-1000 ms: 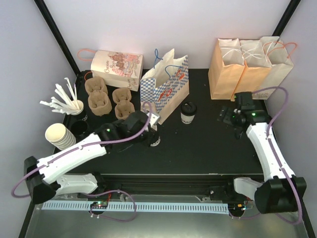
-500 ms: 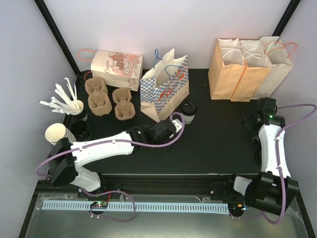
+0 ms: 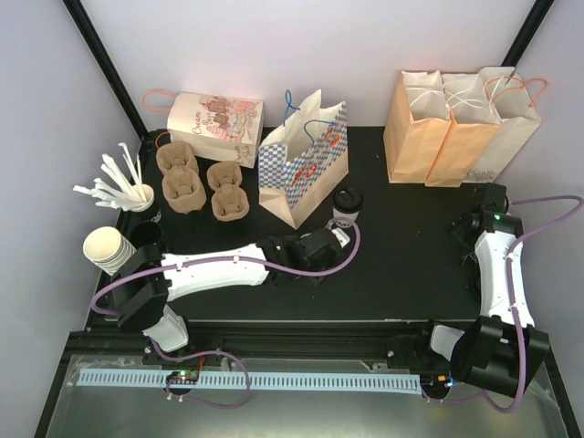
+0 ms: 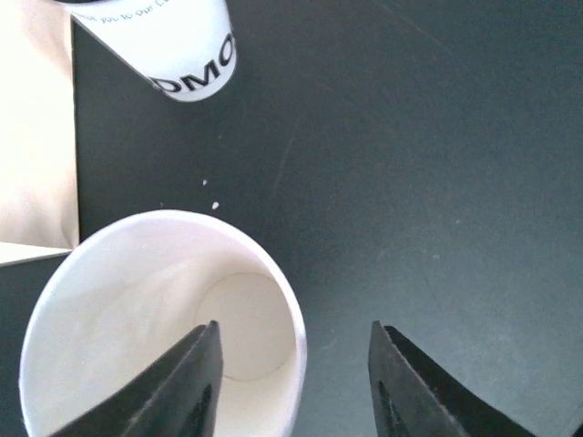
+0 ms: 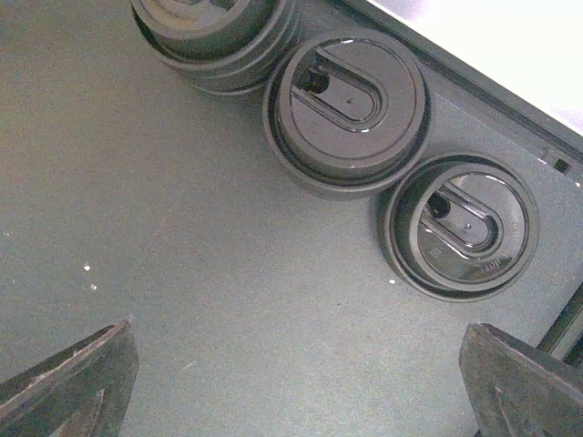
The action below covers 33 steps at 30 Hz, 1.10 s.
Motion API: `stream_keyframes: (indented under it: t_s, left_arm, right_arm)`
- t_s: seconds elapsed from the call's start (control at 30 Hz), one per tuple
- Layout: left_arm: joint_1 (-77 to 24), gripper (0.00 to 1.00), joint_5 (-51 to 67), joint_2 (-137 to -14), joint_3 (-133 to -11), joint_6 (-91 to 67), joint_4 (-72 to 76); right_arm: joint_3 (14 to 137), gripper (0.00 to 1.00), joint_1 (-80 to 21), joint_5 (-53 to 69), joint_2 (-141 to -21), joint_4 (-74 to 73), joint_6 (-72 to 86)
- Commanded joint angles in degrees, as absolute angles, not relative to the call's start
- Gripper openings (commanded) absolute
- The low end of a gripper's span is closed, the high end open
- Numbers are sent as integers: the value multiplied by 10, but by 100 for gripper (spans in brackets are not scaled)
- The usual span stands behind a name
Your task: Pack the takeout coffee
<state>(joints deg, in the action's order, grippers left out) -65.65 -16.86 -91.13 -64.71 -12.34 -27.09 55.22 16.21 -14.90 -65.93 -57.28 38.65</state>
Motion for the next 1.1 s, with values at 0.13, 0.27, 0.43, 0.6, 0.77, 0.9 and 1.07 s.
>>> stream_keyframes:
  t_s: [0.13, 0.27, 0.43, 0.6, 0.77, 0.9, 1.07]
  left_arm:
    - [-662, 71, -160, -871, -701, -147, -297]
    - [-662, 77, -150, -823, -722, -150, -330]
    - [-661, 86, -110, -757, -708, -165, -328]
    - [-659, 99, -121, -684, -677, -212, -318]
    - [-654, 99, -117, -625, -654, -233, -311]
    - [-651, 99, -130, -604, -654, -230, -320]
    - [-648, 99, -147, -608, -661, -226, -341]
  right_arm:
    - [599, 99, 165, -173, -684, -554, 423]
    - [644, 96, 165, -205, -724, -561, 446]
    - [720, 96, 165, -262, -797, -584, 473]
    - [814, 96, 165, -315, -918, -635, 478]
    - [871, 97, 168, -312, -1008, -643, 457]
    - [904, 97, 171, -287, -1054, -646, 449]
    - [899, 98, 180, -231, -1065, -599, 432]
